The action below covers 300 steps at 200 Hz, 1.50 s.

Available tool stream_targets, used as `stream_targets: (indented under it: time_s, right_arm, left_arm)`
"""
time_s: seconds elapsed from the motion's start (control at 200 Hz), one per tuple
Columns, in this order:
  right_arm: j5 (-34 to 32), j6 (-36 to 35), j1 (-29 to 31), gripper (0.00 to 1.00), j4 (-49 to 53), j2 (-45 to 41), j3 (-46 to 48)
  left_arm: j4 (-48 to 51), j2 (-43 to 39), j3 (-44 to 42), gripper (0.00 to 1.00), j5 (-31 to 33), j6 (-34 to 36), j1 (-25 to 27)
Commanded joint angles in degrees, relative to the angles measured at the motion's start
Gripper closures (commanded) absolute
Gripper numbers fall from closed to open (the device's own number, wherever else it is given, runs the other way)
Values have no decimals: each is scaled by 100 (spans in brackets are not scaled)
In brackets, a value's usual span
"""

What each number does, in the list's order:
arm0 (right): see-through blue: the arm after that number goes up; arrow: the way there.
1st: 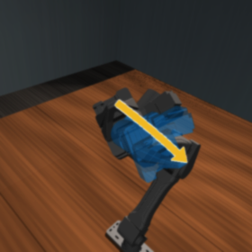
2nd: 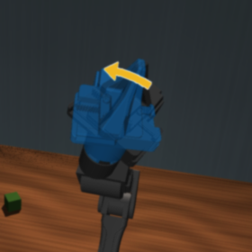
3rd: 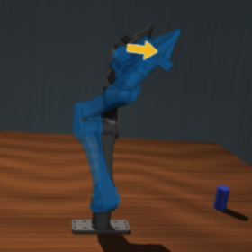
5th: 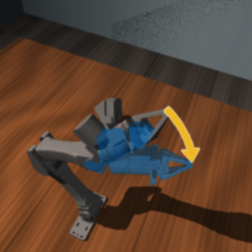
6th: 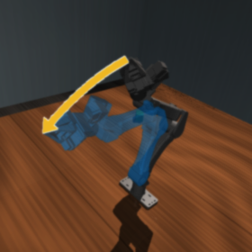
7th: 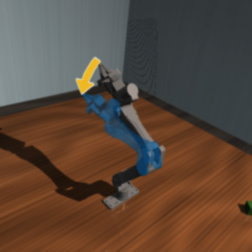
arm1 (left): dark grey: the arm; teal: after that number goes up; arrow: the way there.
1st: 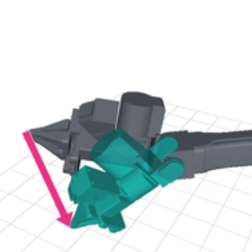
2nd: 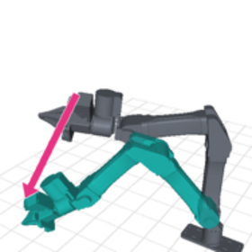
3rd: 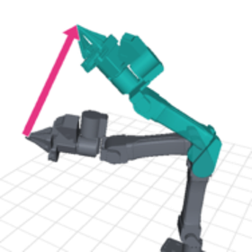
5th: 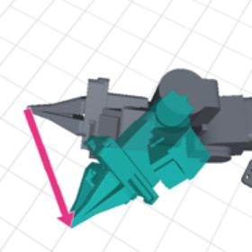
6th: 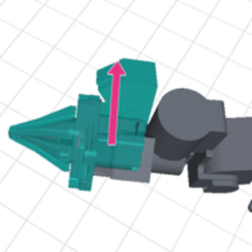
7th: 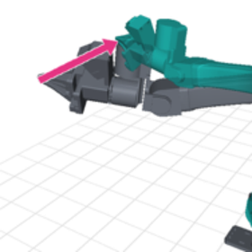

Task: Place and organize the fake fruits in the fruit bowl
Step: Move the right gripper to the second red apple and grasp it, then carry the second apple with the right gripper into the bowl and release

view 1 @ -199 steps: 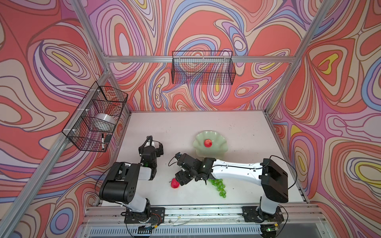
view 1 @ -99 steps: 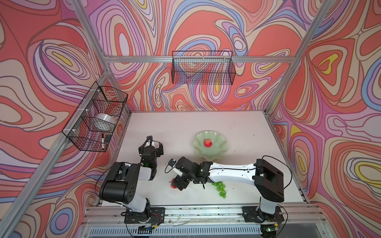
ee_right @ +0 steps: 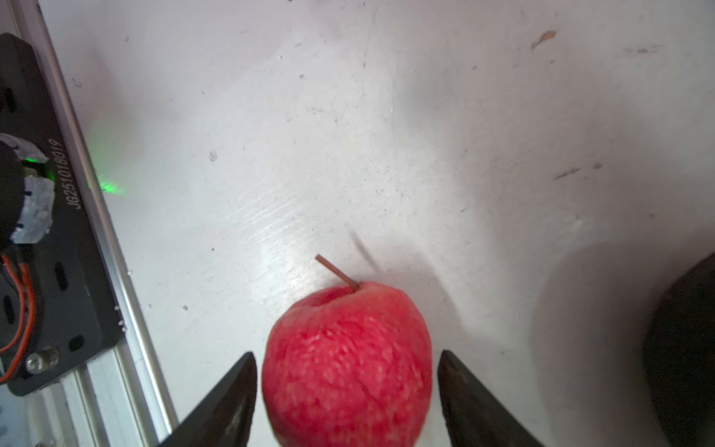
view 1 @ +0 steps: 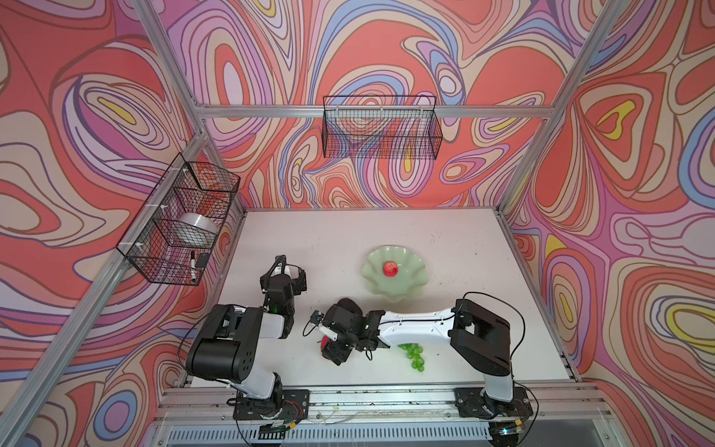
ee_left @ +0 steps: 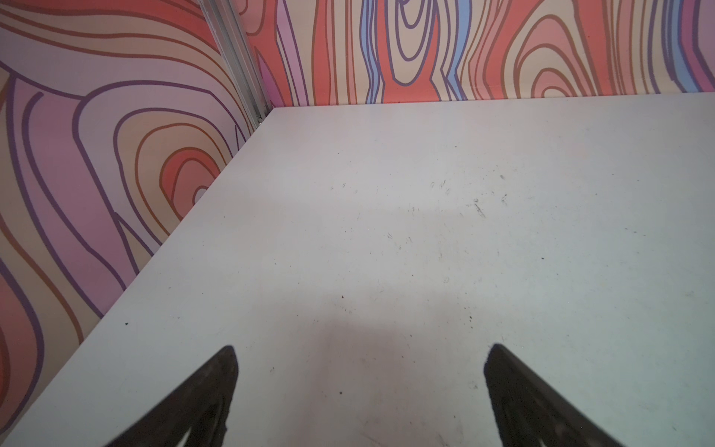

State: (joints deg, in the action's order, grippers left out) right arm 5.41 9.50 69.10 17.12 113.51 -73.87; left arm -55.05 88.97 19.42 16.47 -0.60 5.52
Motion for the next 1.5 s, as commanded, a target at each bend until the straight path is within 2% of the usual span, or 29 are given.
stream_targets:
  time_s: [0.0,0.08,0.22,0.401,0.521,0.681,0.871,0.991,1.131,1.497]
  right_arm:
    - [23,54,38,28,-136,171,-211]
    - [-9,69,34,33,-135,239,-246]
    - [-46,213,33,48,-122,239,-249]
    - [-143,456,26,56,6,91,-305]
    - [-92,786,-170,61,128,-344,-258]
    - [10,1079,-1017,61,543,-1252,-197]
    - [-549,1007,-2086,61,1255,-1888,-300]
    - [-1059,1075,-2763,62,1752,-1821,-343]
    - [-1042,1224,-3448,62,1739,-1735,-177]
    - [-1287,1329,-4032,62,1385,-1090,-42]
  left_arm:
    - [-32,0,62,0,-15,58,-51]
    - [-32,5,62,0,-19,53,-51]
    - [-32,4,59,0,-8,53,-51]
    - [-32,4,59,0,-16,47,-51]
    - [-32,2,62,0,-15,56,-51]
    - [-32,-1,62,0,-13,58,-51]
    - [-32,-1,60,0,-14,56,-51]
    - [-32,-1,61,0,-12,54,-51]
    - [-32,3,62,0,-13,60,-51]
    - [-32,1,62,0,-12,60,-51]
